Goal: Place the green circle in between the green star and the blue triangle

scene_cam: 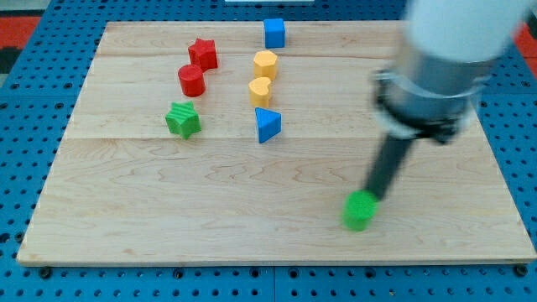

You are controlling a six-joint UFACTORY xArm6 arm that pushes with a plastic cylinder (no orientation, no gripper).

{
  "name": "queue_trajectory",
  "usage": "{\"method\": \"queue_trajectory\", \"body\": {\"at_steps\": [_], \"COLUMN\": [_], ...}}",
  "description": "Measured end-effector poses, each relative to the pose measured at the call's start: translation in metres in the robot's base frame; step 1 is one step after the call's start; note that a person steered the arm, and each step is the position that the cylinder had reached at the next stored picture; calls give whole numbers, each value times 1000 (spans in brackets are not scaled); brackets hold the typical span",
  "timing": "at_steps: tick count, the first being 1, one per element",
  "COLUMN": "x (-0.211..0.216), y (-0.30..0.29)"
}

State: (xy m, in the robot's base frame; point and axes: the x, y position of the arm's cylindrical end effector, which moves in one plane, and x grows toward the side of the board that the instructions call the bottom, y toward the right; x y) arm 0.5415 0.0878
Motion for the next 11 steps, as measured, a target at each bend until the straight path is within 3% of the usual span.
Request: {"method": "queue_trajectory", "body": {"at_steps": [2,3,4,5,6,7,8,9,10,11], "x": [54,75,28,16,31,61,-1,-8,26,-13], "y": [90,38,-33,-88,-82,-141,-139,-133,-99,-123]}}
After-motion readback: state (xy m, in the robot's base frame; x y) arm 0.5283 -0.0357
